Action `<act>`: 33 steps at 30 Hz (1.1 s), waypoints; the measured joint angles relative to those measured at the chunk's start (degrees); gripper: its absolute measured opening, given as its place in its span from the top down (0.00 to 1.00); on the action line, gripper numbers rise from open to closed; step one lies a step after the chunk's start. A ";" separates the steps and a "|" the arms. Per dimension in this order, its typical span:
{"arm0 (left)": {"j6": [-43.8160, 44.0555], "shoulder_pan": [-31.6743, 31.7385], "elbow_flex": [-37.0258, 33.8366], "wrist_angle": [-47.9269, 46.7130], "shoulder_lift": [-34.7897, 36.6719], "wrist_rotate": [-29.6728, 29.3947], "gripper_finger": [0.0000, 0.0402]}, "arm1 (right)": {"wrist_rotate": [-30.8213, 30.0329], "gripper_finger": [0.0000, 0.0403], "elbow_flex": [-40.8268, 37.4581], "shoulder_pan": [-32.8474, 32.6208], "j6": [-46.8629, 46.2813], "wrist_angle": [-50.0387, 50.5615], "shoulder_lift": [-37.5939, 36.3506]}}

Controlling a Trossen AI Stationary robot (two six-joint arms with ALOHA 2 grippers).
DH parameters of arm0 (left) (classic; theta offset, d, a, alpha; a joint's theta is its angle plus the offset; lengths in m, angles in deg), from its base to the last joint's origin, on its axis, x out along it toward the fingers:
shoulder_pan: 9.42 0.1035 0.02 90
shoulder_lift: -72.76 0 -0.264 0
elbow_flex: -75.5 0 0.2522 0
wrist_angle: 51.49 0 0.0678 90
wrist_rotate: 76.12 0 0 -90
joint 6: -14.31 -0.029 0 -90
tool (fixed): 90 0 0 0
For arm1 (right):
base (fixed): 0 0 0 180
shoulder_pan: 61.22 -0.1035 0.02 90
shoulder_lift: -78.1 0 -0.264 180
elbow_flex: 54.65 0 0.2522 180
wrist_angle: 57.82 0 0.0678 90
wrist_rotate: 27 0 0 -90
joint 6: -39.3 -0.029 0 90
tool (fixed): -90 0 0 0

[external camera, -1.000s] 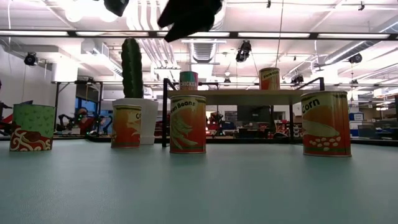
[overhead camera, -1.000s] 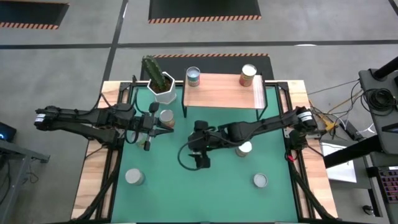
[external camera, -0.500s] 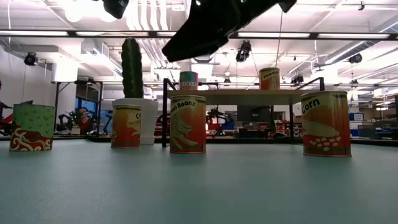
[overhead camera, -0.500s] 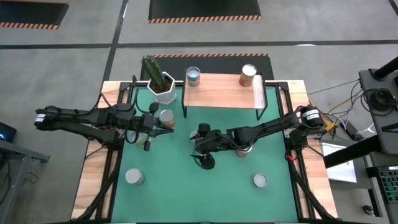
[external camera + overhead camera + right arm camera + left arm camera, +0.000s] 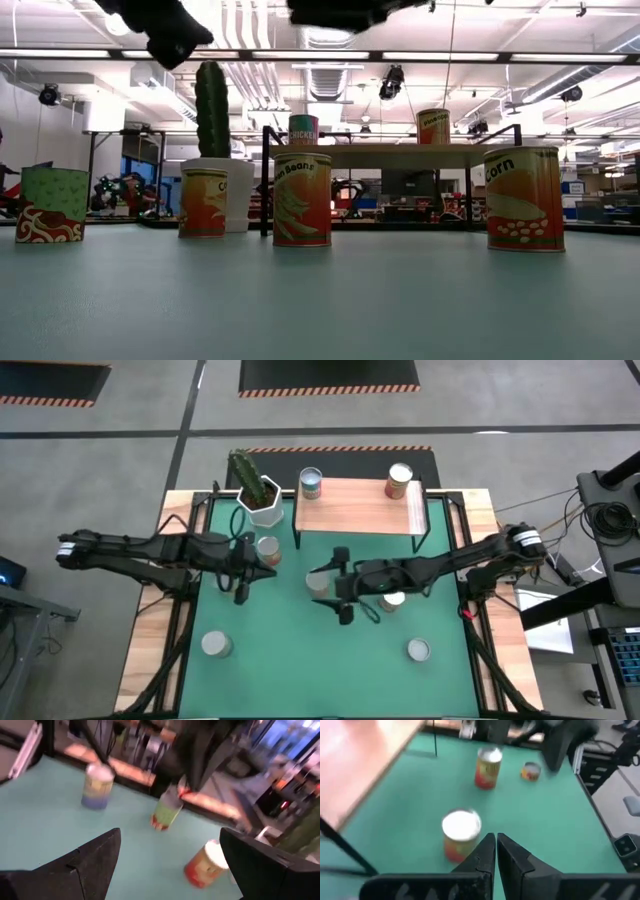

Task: Pick and place cans onto a shelf
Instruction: Put the canned spaghetti sauce on the shelf

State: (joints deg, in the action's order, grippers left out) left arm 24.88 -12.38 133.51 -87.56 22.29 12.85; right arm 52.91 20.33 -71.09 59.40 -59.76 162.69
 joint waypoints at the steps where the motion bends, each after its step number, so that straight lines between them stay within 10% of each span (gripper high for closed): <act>1: 1.27 0.00 0.00 -1.16 -0.01 0.04 1.00 | 0.00 0.19 -0.75 0.00 0.45 -0.61 -1.23; 23: 31.45 0.00 7.58 -46.08 -9.23 0.09 1.00 | 4.55 0.19 -9.08 -0.15 4.25 -5.59 -15.75; 33: 35.73 0.79 7.56 -50.72 -10.06 -1.70 0.99 | 4.55 0.19 -9.11 -0.13 4.98 -4.72 -15.75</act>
State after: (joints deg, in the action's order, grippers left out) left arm 60.61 -11.58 141.07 -138.29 12.23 11.14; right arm 57.45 11.23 -71.22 64.38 -64.48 146.94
